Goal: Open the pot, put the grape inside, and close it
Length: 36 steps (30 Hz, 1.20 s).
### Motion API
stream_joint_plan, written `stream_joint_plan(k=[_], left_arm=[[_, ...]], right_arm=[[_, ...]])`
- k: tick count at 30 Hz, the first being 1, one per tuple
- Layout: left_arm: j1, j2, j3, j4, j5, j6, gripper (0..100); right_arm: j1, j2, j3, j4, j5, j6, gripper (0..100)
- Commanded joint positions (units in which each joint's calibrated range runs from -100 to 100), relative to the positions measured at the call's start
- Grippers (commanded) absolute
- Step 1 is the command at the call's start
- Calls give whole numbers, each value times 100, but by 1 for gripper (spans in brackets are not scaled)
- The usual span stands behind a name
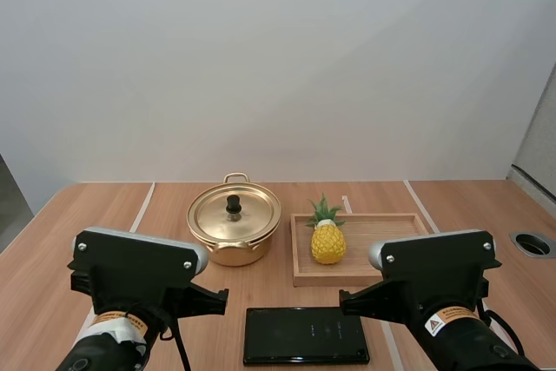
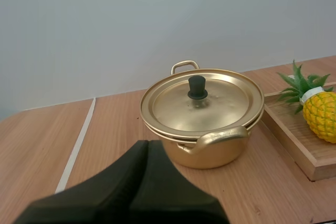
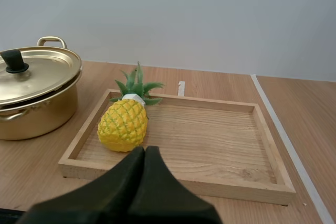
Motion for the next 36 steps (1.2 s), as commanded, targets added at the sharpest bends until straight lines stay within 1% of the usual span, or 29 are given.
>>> stream_joint_plan(k=[1, 36], left_arm=[[-26, -30, 13, 25, -196, -62, 0], [-18, -30, 13, 25, -132, -62, 0]], right_arm=[[-3, -39, 11, -40, 8, 31, 0], [-5, -39, 11, -40, -44, 31, 0]])
